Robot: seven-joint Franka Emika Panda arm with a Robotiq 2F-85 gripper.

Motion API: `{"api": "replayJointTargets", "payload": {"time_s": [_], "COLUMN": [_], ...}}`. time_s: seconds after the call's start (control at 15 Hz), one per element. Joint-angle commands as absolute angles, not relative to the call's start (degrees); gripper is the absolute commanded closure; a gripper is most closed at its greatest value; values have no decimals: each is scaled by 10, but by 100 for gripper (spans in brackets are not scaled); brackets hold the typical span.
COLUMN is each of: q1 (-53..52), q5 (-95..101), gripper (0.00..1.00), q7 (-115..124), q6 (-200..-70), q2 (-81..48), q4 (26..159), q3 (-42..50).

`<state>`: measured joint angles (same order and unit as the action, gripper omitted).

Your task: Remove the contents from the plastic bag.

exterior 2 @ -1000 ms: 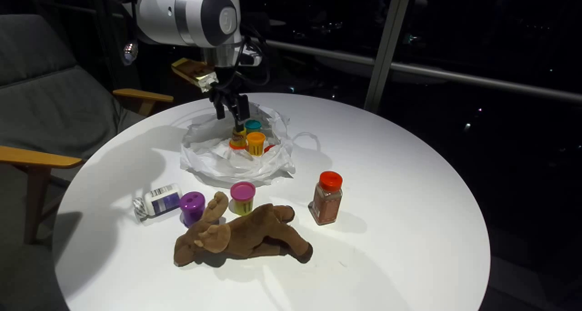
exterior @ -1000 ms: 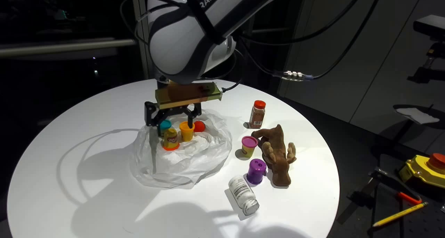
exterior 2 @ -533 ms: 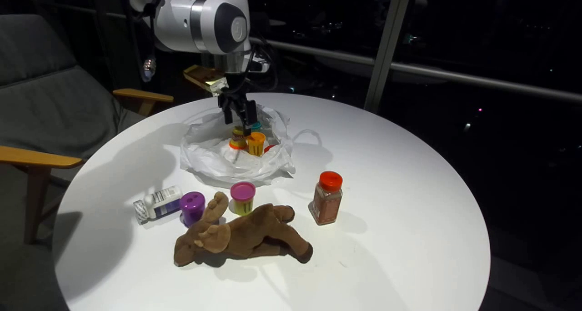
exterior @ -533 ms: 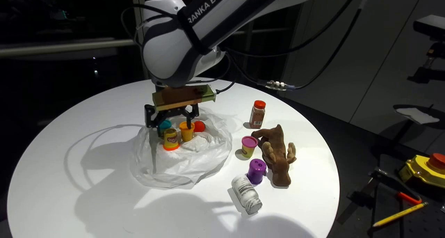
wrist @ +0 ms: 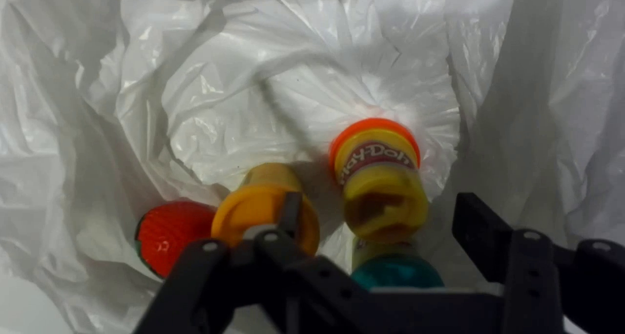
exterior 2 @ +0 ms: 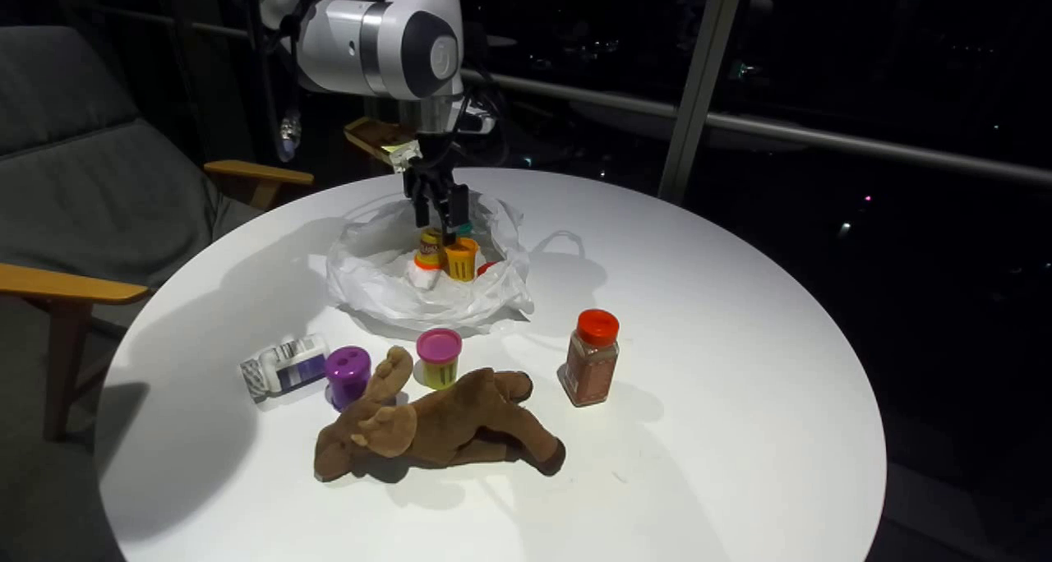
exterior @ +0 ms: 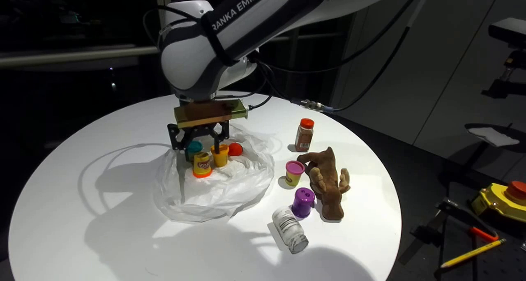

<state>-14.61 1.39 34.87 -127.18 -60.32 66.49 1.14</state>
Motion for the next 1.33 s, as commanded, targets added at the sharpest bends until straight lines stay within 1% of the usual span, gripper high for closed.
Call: {"api": "replayJointTargets", "payload": {"time_s": [0.0,0.2,0.6,1.27], "q1": [-155,-169,-179,-159], "q5": [8,20,14,-5], "gripper": [11,0,0,0], "q7": [350,368,425,526], "q6": [-1249,-1256,-1240,-1156], "q2": [-624,-620,-616,-623], "q4": [615,612,616,601], "q3": [18,33,46,31]}}
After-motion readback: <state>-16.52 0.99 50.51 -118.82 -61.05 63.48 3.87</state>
